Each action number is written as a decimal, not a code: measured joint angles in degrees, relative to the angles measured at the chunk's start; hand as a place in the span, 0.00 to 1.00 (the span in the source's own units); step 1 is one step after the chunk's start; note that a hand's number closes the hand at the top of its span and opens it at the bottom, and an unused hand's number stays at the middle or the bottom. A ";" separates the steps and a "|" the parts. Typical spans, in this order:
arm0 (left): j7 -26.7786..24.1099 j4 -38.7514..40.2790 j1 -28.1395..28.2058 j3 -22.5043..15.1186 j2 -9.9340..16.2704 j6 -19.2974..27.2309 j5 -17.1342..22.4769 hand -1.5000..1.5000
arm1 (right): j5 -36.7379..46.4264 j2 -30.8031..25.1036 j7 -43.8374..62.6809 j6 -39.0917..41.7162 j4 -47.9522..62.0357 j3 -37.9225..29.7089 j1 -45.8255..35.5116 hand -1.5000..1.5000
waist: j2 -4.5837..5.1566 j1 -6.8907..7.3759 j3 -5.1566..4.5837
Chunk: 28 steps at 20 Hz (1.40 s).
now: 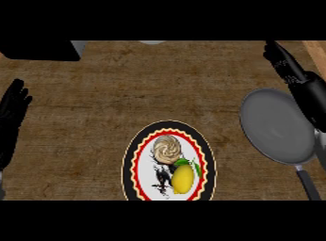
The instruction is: Pick the cupcake from the plate and place it in the pan
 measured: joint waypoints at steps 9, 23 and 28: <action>-8.68 -1.20 0.97 -7.16 -9.29 -1.81 0.07 0.50 | 3.58 12.95 5.74 -16.75 -3.02 1.50 6.17 0.00 | 0.71 -3.63 1.71; -16.55 3.33 2.07 -12.91 -16.48 -4.66 -2.42 0.50 | 32.46 13.86 22.86 -27.84 -24.96 18.43 27.77 0.00 | 1.05 -1.43 2.08; -16.75 5.03 0.57 -13.50 -18.00 -4.71 -3.50 0.50 | 38.62 14.37 37.20 -19.77 -25.90 22.04 21.36 0.00 | 1.20 -0.82 2.07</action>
